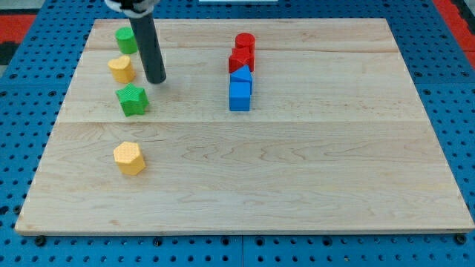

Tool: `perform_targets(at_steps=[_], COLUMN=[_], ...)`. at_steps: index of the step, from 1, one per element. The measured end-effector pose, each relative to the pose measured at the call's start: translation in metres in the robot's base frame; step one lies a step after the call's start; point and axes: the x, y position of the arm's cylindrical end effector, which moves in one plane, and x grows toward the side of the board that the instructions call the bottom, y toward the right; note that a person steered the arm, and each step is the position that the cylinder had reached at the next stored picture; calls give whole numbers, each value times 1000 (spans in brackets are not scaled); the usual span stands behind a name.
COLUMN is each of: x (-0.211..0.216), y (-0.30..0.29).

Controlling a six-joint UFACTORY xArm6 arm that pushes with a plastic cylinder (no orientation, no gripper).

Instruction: Point at yellow heart

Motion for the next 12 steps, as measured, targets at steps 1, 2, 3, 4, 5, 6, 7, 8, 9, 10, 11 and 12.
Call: perform_targets(at_steps=[1,2,3,4,5,6,7,8,9,10,11,12], x=[17,22,40,52,63,63,63,63,63,63,63,63], y=[-31,-43,-13,-18,-18,-18,-16,-15,-14,-14,-14,-11])
